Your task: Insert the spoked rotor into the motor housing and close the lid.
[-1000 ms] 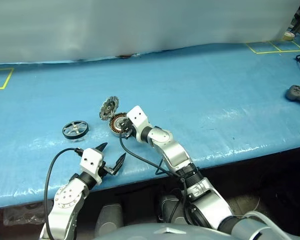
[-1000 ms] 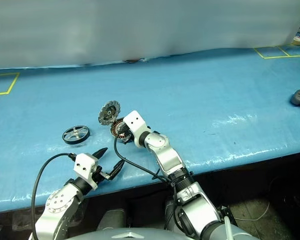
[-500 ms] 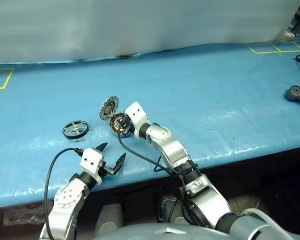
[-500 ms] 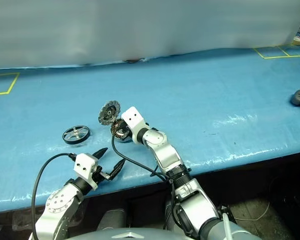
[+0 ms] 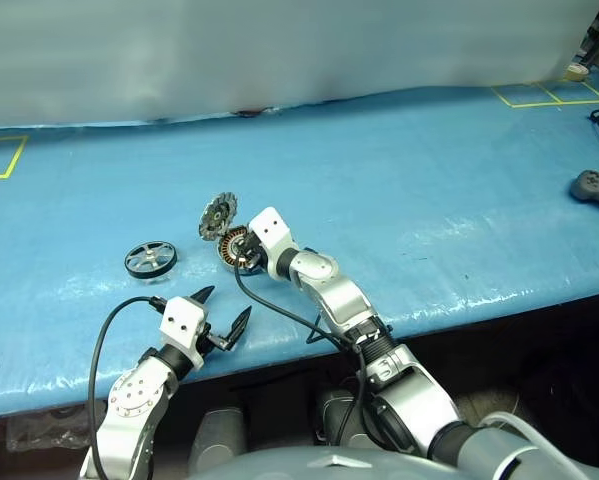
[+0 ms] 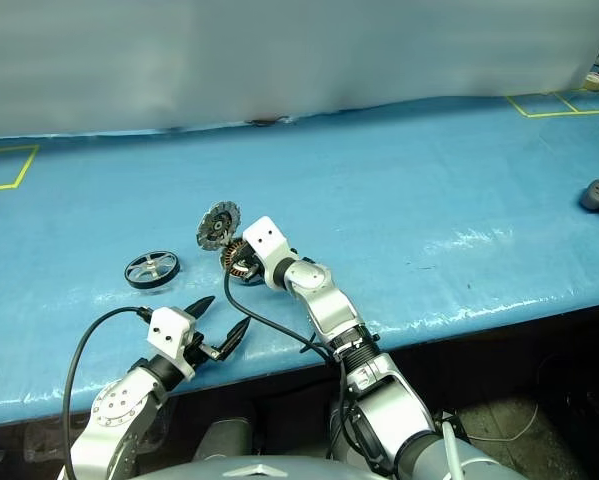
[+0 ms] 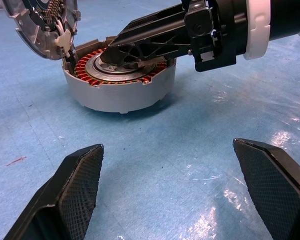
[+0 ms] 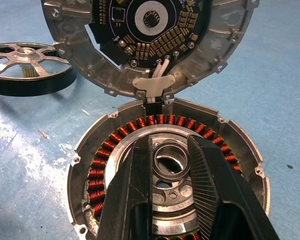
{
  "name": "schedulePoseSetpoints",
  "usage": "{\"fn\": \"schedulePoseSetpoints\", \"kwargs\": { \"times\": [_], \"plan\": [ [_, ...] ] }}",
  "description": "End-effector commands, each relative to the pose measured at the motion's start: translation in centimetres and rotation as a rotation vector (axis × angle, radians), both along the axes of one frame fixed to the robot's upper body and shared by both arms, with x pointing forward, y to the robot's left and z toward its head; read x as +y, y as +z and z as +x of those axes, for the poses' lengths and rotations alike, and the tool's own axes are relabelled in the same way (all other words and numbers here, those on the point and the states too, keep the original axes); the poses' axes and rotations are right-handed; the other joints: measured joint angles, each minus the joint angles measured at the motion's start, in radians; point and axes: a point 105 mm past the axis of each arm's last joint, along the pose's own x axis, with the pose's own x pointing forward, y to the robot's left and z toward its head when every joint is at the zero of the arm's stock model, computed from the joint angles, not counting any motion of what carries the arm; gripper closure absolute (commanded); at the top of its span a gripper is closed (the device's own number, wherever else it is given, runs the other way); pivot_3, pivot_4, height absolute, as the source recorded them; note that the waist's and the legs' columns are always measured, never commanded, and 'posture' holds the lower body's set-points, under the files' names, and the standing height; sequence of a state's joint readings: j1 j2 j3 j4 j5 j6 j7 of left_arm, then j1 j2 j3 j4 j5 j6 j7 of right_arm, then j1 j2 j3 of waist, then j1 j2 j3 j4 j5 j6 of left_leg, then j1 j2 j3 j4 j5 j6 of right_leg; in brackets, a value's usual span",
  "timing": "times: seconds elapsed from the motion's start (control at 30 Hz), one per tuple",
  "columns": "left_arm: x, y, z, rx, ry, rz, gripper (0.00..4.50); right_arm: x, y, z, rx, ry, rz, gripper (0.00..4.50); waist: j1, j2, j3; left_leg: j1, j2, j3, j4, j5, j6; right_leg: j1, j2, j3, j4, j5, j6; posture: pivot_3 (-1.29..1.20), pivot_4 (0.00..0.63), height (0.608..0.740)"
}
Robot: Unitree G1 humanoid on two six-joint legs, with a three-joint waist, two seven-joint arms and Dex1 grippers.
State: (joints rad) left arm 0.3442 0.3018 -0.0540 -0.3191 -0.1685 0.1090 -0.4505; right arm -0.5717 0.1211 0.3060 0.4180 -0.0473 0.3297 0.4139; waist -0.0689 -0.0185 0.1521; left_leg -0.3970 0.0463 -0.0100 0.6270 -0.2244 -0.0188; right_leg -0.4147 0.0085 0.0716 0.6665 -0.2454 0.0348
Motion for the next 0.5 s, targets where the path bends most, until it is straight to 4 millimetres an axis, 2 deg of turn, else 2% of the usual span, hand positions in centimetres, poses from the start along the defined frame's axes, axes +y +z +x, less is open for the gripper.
{"fn": "schedulePoseSetpoints", "kwargs": {
  "times": [0.03,0.4,0.47,0.5],
  "plan": [
    [-0.24,0.69,-0.01,-0.026,-0.007,-0.006,0.0,0.25,0.81,-0.12,-0.016,0.008,0.032,3.83,0.0,0.0,0.0,0.0,0.0,0.0,0.0,0.0,0.0,0.0,0.0,0.0,0.0,0.0,0.0,0.0,0.15,0.74],
    [-0.19,0.62,0.06,-0.023,-0.006,-0.006,0.0,0.4,0.8,-0.52,0.002,0.017,0.044,3.83,0.0,0.0,0.0,0.0,0.0,0.0,0.0,0.0,0.0,0.0,0.0,0.0,0.0,0.0,0.0,0.0,0.15,0.74],
    [-0.18,0.6,0.07,-0.023,-0.006,-0.005,0.0,0.32,0.75,-0.42,0.003,0.012,0.043,3.07,0.0,0.0,0.0,0.0,0.0,0.0,0.0,0.0,0.0,0.0,0.0,0.0,0.0,0.0,0.0,0.0,0.15,0.74],
    [-0.18,0.6,0.07,-0.022,-0.007,-0.006,0.0,0.29,0.77,-0.37,0.002,0.008,0.043,2.85,0.0,0.0,0.0,0.0,0.0,0.0,0.0,0.0,0.0,0.0,0.0,0.0,0.0,0.0,0.0,0.0,0.15,0.74]
  ]
}}
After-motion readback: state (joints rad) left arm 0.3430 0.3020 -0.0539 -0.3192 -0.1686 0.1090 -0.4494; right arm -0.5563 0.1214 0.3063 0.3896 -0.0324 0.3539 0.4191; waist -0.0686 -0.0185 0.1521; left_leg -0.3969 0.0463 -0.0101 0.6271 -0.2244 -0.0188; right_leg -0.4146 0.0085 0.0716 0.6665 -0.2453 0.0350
